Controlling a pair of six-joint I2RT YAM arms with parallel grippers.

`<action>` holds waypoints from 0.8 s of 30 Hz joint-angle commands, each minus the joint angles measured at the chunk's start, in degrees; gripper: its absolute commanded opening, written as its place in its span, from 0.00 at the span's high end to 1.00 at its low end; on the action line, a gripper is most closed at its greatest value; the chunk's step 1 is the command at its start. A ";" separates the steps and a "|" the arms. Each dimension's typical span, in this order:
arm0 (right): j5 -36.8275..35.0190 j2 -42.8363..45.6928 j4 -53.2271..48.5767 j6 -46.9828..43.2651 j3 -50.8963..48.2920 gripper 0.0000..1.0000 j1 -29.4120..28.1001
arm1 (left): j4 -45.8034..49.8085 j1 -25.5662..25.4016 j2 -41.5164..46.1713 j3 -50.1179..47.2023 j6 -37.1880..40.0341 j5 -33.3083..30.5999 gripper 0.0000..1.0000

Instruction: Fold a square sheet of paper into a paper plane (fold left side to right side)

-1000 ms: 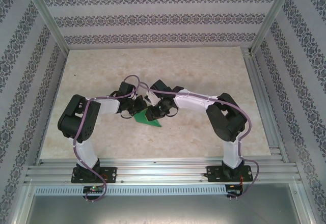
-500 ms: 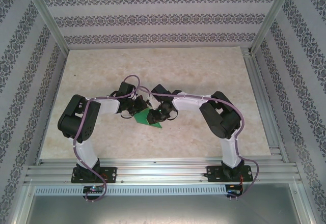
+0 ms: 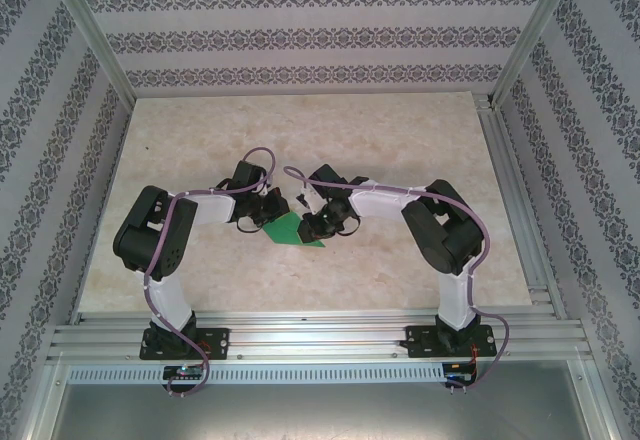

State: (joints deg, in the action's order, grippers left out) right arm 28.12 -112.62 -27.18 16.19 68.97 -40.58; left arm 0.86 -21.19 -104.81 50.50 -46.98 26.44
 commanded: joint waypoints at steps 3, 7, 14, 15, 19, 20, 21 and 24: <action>3.00 1.70 -1.14 -0.73 -3.09 0.77 1.10 | 5.50 -0.35 -2.93 -1.53 1.37 -5.48 0.98; 4.74 1.93 0.32 0.09 -4.82 0.77 2.35 | 5.72 -0.43 -2.94 -1.43 1.43 -5.60 0.98; 7.68 -0.20 2.26 0.45 -8.49 0.77 4.73 | 6.30 -0.35 -2.93 -0.87 1.71 -5.68 0.98; 7.50 -0.37 2.10 0.19 -8.95 0.77 4.82 | 6.51 -0.38 -2.86 -0.79 1.71 -5.69 0.98; 7.18 -0.16 2.43 -0.35 -11.98 0.77 5.82 | 7.47 -0.39 -2.62 -0.40 2.10 -6.04 0.98; 7.45 0.11 2.65 -0.32 -12.83 0.77 6.27 | 7.67 -0.35 -2.64 -0.28 2.23 -6.22 0.98; 7.47 0.35 2.83 -0.51 -13.48 0.77 6.47 | 7.73 -0.34 -2.59 -0.24 2.20 -6.27 0.98; 6.19 0.30 2.07 -1.28 -14.34 0.77 6.75 | 8.34 -0.43 -1.61 0.48 3.00 -5.70 0.97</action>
State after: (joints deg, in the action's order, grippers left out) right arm 39.24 -110.39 -15.27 16.38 58.83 -34.70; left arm 2.22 -21.56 -104.81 51.18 -46.48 26.09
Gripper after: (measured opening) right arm 0.229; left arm 0.055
